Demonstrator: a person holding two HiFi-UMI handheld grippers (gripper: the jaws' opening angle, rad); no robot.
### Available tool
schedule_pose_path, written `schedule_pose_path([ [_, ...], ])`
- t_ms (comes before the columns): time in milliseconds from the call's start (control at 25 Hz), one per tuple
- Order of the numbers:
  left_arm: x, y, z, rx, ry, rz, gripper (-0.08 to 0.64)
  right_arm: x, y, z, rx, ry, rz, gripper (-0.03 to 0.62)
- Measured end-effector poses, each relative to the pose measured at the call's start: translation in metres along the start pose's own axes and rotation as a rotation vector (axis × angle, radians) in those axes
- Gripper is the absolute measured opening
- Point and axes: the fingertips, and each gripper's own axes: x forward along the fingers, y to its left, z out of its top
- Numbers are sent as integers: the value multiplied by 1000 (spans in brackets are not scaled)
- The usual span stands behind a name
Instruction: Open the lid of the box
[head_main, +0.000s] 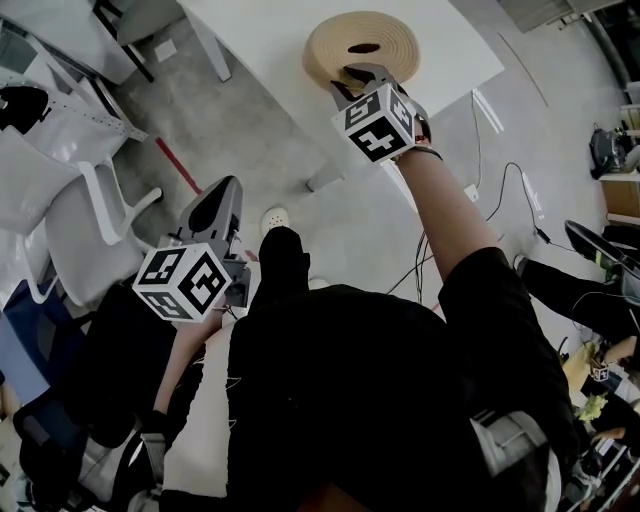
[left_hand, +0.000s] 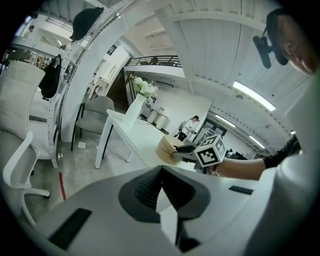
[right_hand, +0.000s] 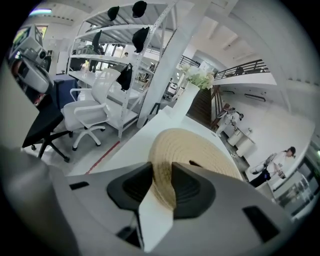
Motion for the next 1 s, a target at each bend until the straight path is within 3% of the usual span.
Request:
schedule_pose_path([
  [560, 5, -7, 6, 14, -4, -17, 11, -10, -7, 2, 177, 6, 76, 121],
  [1000, 6, -8, 9, 16, -7, -17, 11, -13, -17, 6, 343, -62, 128, 118],
])
